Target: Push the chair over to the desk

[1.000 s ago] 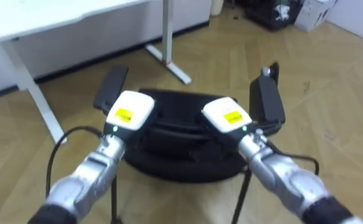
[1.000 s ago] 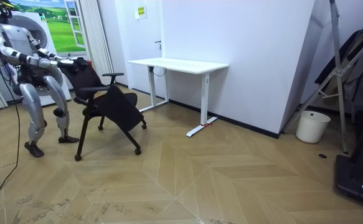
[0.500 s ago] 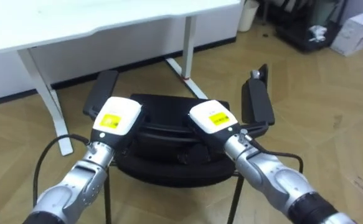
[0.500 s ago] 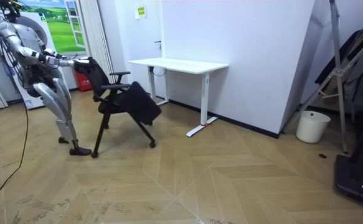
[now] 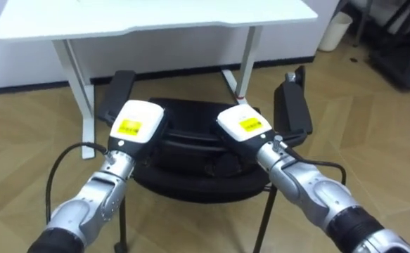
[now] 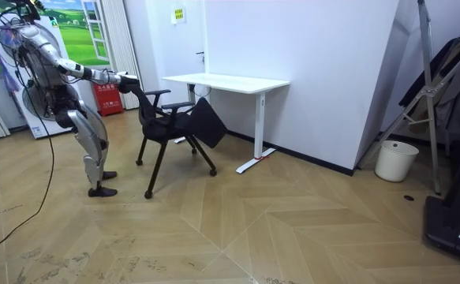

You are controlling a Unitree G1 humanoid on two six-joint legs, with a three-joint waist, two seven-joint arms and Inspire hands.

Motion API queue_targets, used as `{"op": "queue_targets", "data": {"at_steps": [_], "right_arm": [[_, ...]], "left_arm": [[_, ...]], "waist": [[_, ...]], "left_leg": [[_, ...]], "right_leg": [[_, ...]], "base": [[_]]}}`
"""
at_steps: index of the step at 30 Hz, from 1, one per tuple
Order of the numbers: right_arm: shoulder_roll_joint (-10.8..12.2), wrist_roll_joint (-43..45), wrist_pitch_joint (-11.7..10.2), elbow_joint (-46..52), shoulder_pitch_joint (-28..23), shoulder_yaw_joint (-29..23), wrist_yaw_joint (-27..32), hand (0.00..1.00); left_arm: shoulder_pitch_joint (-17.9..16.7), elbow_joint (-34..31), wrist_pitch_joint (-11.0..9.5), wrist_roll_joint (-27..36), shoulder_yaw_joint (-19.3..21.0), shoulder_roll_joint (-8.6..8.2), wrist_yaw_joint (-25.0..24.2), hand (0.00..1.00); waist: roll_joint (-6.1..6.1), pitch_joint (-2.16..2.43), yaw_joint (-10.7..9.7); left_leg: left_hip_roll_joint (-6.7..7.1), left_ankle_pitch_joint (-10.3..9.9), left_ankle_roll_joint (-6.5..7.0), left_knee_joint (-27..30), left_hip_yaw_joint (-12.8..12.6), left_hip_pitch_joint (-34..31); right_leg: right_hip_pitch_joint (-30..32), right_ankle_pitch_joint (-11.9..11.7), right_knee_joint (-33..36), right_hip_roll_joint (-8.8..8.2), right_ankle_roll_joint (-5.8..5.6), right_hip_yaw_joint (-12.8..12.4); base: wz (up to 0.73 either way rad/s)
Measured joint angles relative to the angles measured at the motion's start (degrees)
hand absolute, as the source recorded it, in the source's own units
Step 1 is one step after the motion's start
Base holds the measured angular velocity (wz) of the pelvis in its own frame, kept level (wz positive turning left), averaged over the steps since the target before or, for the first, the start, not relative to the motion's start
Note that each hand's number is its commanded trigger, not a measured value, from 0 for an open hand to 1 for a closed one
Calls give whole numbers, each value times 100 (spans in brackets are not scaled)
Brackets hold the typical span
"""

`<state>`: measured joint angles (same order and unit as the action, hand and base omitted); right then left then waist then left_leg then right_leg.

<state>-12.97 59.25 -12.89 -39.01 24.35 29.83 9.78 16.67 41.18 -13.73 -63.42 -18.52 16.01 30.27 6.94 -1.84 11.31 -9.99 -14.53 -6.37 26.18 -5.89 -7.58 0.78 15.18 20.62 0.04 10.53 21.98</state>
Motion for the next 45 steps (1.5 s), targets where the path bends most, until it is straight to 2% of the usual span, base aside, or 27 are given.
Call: {"op": "queue_targets", "data": {"at_steps": [2,4,7,9,11,14,17,18,20,21,22,24,25,27,28,29,30,31,32,33,35,37,38,39,42,44,45], "right_arm": [[-24,7,15,45,0,1,2,100],[-39,35,21,58,-1,39,-4,100],[-110,33,21,168,0,38,1,100],[-120,46,20,186,9,38,11,100],[-140,54,20,202,15,38,37,100],[-184,34,21,268,21,45,112,100],[-187,29,34,259,38,45,152,100],[-178,28,34,224,38,47,195,100],[-178,27,33,173,34,94,198,100],[-187,-3,33,171,13,104,195,100],[-205,-20,33,174,-16,107,199,100],[-213,-44,38,165,-35,164,219,100],[-225,-77,43,148,-39,213,214,100],[-220,-82,47,144,-126,213,207,100],[-222,-79,44,156,-193,213,210,100],[-221,-73,45,158,-213,213,214,100],[-207,-72,47,166,-245,210,232,100],[-144,-60,76,179,-246,211,244,100],[-113,-38,106,198,-254,211,247,100],[-58,-25,135,217,-261,202,255,100],[-13,9,129,208,-307,204,252,100],[25,37,78,185,-438,205,226,100],[26,37,62,185,-461,204,212,100],[25,36,43,185,-469,197,197,100],[20,52,35,191,-364,136,90,100],[23,117,33,264,-318,57,-28,100],[41,202,44,335,-318,-3,-89,100]], "left_arm": [[16,-80,54,-1,2,-13,5,100],[-90,-181,124,-2,31,-60,7,100],[-153,-354,227,-14,37,-85,0,100],[-176,-411,264,-12,41,-89,-9,100],[-193,-463,295,-12,43,-97,-8,100],[-251,-665,389,-2,42,-91,-52,100],[-241,-727,442,-2,38,-89,-97,100],[-237,-716,442,-2,36,-90,-106,100],[-250,-684,443,4,2,-93,-125,100],[-253,-687,445,17,-23,-90,-145,100],[-256,-697,446,26,-27,-106,-229,100],[-283,-691,439,56,-32,-99,-275,100],[-286,-668,435,80,-44,-101,-312,100],[-319,-631,418,87,-71,-121,-353,100],[-366,-637,414,84,-94,-132,-358,100],[-378,-632,411,81,-103,-133,-354,100],[-380,-636,371,84,-114,-124,-344,100],[-394,-653,333,88,-106,-56,-292,100],[-398,-660,316,88,-97,-28,-281,100],[-393,-650,266,88,-82,43,-245,100],[-406,-574,227,96,-97,68,-182,100],[-562,-572,200,99,-114,73,-168,100],[-596,-574,200,99,-115,70,-167,100],[-638,-588,199,98,-114,66,-158,100],[-632,-638,270,93,-91,36,-108,100],[-592,-650,280,85,-60,28,-70,100],[-579,-663,273,84,-35,29,-52,100]], "waist": [[22,8,-1],[7,24,19],[10,27,114],[12,42,216],[19,66,292],[31,82,345],[78,55,414],[74,44,448],[110,17,470],[91,-22,462],[87,-38,462],[70,-50,475],[37,-73,461],[-51,-87,468],[-164,-55,456],[-231,-60,448],[-298,-52,423],[-350,-24,441],[-377,-10,390],[-386,1,259],[-366,4,86],[-302,38,-43],[-280,67,-65],[-250,106,-76],[-344,147,-71],[-359,157,-83],[-383,155,-87]], "left_leg": [[137,342,47,-544,4,-116],[367,873,64,-1134,-4,-162],[609,1414,111,-1578,-13,-304],[708,1573,174,-1661,-8,-308],[814,1599,214,-1668,-3,-299],[996,1782,477,-1678,78,-227],[1073,1724,521,-1669,140,-135],[1114,1645,544,-1662,121,-78],[1197,1557,609,-1645,50,41],[1240,1367,705,-1529,-92,110],[1285,1177,772,-1344,-178,127],[1371,995,830,-1124,-197,163],[1414,877,848,-1009,-200,239],[1434,666,944,-951,-161,392],[1359,572,973,-962,-45,500],[1340,541,1002,-963,62,554],[1329,493,1053,-996,260,606],[1291,488,1062,-1040,385,634],[1274,487,1064,-1045,492,633],[1275,498,1085,-1077,703,652],[1292,444,1098,-1116,852,818],[1392,196,1031,-1094,987,1096],[1391,110,1005,-1037,1019,1141],[1350,-38,940,-955,1116,1228],[1147,-228,708,-939,1208,1340],[1006,-354,608,-946,1272,1422],[874,-427,551,-951,1250,1502]], "right_leg": [[-57,-7,-127,-1,4,34],[-222,-3,-280,-3,-6,84],[-268,7,-409,15,-23,76],[-287,28,-431,27,-49,8],[-299,46,-478,27,-72,-32],[-313,79,-481,28,-135,-69],[-385,126,-509,-32,-222,-71],[-438,167,-477,-58,-298,-74],[-481,353,-221,-187,-631,-86],[-440,554,186,-324,-994,-76],[-271,681,747,-523,-1222,-88],[-16,665,1637,-795,-1268,-138],[85,556,2112,-949,-1231,-140],[167,242,2615,-1064,-1081,-150],[264,-79,2869,-1054,-1068,-149],[363,-263,3028,-1025,-1042,-169],[587,-151,3155,-941,-984,-280],[886,121,2938,-731,-924,-494],[1024,150,2730,-644,-923,-546],[1267,133,2128,-533,-946,-668],[1426,-171,883,-483,-1031,-925],[1301,-807,-558,-623,-1089,-1110],[1261,-1008,-635,-645,-1108,-1120],[1150,-1248,-640,-562,-1065,-1222],[1069,-1363,-510,-280,-951,-1242],[1024,-1463,-442,-114,-802,-1250],[1004,-1398,-293,-7,-669,-1259]], "base": [[14],[6],[0],[-11],[-10],[0],[4],[0],[4],[12],[10],[0],[0],[0],[0],[-8],[-20],[-10],[30],[74],[71],[57],[50],[38],[26],[27],[22]]}}
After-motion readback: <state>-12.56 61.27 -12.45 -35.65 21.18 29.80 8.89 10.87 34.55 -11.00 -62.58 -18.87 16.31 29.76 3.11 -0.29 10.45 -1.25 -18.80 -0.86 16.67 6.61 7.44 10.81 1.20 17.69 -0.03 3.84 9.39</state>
